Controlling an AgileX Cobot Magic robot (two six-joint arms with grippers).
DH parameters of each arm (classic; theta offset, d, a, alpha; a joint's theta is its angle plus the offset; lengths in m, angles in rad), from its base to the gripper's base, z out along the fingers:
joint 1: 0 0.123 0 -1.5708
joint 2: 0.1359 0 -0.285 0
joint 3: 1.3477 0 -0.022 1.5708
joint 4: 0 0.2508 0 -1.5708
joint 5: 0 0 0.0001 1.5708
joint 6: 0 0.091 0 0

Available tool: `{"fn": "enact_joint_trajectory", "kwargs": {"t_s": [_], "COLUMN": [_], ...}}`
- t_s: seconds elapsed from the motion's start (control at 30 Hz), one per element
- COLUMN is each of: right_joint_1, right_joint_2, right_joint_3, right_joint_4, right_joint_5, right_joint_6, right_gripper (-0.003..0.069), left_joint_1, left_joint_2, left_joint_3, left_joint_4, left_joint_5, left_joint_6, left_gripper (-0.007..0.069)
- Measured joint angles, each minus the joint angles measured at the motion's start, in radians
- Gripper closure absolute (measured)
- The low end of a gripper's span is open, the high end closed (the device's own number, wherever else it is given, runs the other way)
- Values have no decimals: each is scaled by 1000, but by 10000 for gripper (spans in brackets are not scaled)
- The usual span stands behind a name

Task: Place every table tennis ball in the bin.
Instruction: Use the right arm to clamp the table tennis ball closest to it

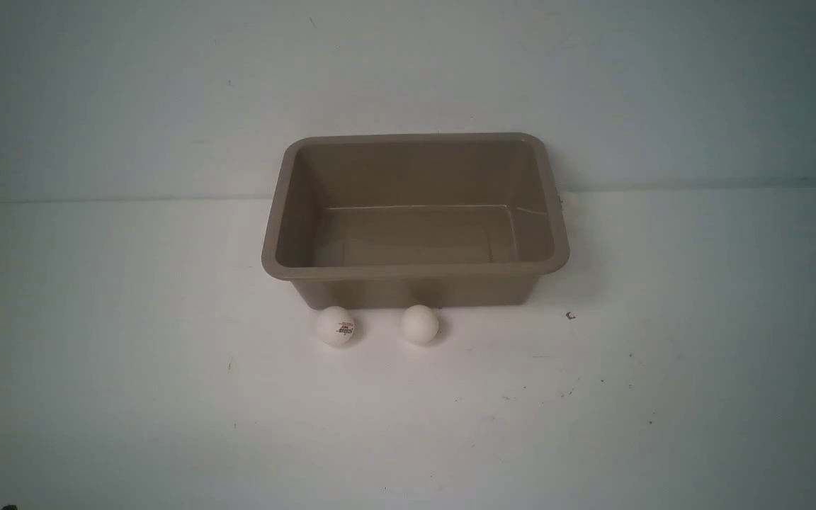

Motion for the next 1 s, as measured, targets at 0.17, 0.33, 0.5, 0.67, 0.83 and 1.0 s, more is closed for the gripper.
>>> {"fn": "enact_joint_trajectory", "kwargs": {"t_s": [0.17, 0.33, 0.5, 0.67, 0.83, 1.0], "right_joint_1": [0, 0, 0, 21, 36, 36], "right_joint_2": [0, 0, 0, 0, 0, 14], "right_joint_3": [0, 0, -2, -4, -5, -6], "right_joint_4": [54, 81, 86, 92, 88, 93], "right_joint_5": [-5, -25, -26, -26, -30, -34], "right_joint_6": [-2, -2, -2, -2, 0, 1], "right_gripper": [70, 70, 70, 70, 70, 70], "left_joint_1": [0, 0, 0, 0, 0, 0], "left_joint_2": [0, 0, 0, 0, 0, 0], "left_joint_3": [0, 0, 0, 0, 2, 2], "left_joint_4": [0, 0, 0, 0, -33, -171], "left_joint_5": [0, 0, 0, -1, -32, -96], "left_joint_6": [0, 0, 0, 0, -8, -33], "left_gripper": [136, 136, 136, 136, 136, 136]}}
